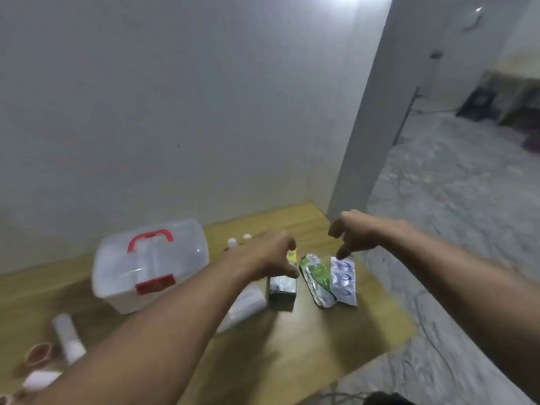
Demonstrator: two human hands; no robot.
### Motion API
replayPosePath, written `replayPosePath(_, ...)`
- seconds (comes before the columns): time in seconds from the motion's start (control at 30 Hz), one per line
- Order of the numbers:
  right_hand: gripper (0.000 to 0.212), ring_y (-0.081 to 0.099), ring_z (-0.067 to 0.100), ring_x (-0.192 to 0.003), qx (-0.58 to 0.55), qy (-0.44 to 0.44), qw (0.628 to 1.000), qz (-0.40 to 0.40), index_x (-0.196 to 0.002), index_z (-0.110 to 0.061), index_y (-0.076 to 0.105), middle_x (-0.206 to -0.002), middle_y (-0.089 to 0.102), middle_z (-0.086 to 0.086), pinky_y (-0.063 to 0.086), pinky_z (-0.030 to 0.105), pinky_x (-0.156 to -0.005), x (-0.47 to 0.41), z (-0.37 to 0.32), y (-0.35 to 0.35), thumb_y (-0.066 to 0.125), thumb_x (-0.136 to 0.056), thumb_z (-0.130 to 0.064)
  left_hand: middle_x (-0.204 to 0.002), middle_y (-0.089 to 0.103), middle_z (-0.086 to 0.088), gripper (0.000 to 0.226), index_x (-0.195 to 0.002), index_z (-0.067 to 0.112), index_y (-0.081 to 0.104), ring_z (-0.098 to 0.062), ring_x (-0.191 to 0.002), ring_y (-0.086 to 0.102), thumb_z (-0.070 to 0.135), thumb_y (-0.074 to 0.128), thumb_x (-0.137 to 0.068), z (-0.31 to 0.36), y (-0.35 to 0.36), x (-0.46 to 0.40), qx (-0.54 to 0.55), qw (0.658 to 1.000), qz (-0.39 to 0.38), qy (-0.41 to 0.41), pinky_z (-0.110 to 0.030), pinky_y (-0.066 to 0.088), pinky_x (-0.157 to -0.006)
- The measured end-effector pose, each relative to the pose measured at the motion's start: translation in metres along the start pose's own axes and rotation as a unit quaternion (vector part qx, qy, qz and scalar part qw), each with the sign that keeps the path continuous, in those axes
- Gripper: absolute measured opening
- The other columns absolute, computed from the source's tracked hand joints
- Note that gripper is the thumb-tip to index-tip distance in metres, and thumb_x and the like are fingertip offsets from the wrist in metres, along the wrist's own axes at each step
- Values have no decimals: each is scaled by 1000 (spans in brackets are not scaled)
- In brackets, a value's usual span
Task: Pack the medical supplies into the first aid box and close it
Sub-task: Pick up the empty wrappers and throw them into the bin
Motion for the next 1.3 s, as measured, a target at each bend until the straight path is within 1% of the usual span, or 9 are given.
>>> replayPosePath(0.13, 43, 54, 28, -73, 26, 56, 998, 6, -62, -11, 56, -65, 56, 6, 48, 33, -66, -1, 27, 52, 80, -69, -45, -111, 64, -16, 34, -104, 6, 63, -34, -103, 61, 27, 71, -78, 25, 53, -19, -35, 999, 18, 29, -36, 50, -78)
replayPosePath(0.27, 52, 58, 30, -74, -35, 120, 991, 56, -74, -9, 59, -74, 61, 9, 43, 33, -61, -10, 49, 97, 78, -67, -56, -116, 60, -21, 28, -107, 1, 60, -37, -109, 58, 16, 63, -84, 43, 101, -35, -80, 995, 42, 35, -38, 48, -83)
replayPosePath(0.5, 64, 49, 28, -75, -129, 169, 971, 107, -58, -21, 33, -74, 48, 6, 34, 33, -58, -7, 59, 145, 77, -56, -68, -125, 56, -21, 31, -115, 2, 57, -36, -120, 50, 20, 51, -91, 55, 148, -44, -116, 989, 90, -12, -39, 45, -93)
replayPosePath(0.73, 53, 49, 26, -79, -197, 203, 953, 103, -62, -18, 38, -75, 50, 3, 30, 28, -51, 31, 82, 157, 82, -64, -47, -115, 62, -19, 30, -97, 7, 62, -37, -109, 57, 29, 65, -78, 62, 154, -47, -22, 985, 140, -101, -33, 46, -84)
replayPosePath(0.8, 41, 57, 28, -84, -228, 217, 942, 117, -77, -11, 56, -86, 59, 8, 42, 30, -60, 47, 88, 161, 85, -63, -38, -112, 64, -16, 29, -93, 9, 59, -35, -105, 59, 25, 70, -72, 67, 153, -49, 7, 982, 144, -121, -32, 47, -82)
replayPosePath(0.93, 62, 63, 30, -103, -240, 240, 927, 160, -116, -4, 62, -113, 68, 13, 53, 37, -88, 73, 103, 171, 84, -61, -24, -128, 48, -18, 70, -124, 6, 46, -34, -117, 52, 13, 81, -64, 75, 155, -55, 119, 964, 136, -193, -35, 46, -88)
replayPosePath(1.03, 56, 62, 29, -99, -254, 245, 919, 175, -114, -9, 64, -111, 68, 12, 53, 31, -80, 91, 114, 177, 83, -62, -15, -127, 48, -19, 69, -124, 8, 46, -35, -113, 53, 3, 79, -63, 83, 160, -58, 169, 956, 129, -204, -35, 47, -83)
replayPosePath(1.17, 47, 50, 18, -57, -321, 237, 897, 189, -111, -15, 64, -91, 61, 10, 47, 28, -59, 110, 125, 187, 81, -67, -7, -114, 62, -14, 40, -101, 13, 63, -34, -106, 57, -5, 60, -65, 97, 172, -60, 187, 954, 138, -188, -38, 56, -84)
replayPosePath(1.3, 46, 54, 22, -58, -354, 226, 887, 191, -109, -17, 67, -105, 67, 20, 49, 28, -54, 121, 133, 199, 83, -67, -7, -111, 64, -11, 34, -94, 14, 71, -33, -112, 49, 2, 57, -66, 109, 181, -59, 179, 954, 126, -203, -40, 51, -92)
Point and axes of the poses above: each hand's wrist, its own x-axis away from the middle knuckle, its own y-axis out of the palm, z = x × y, the point moved 2 cm from there along -x, towards the middle knuckle
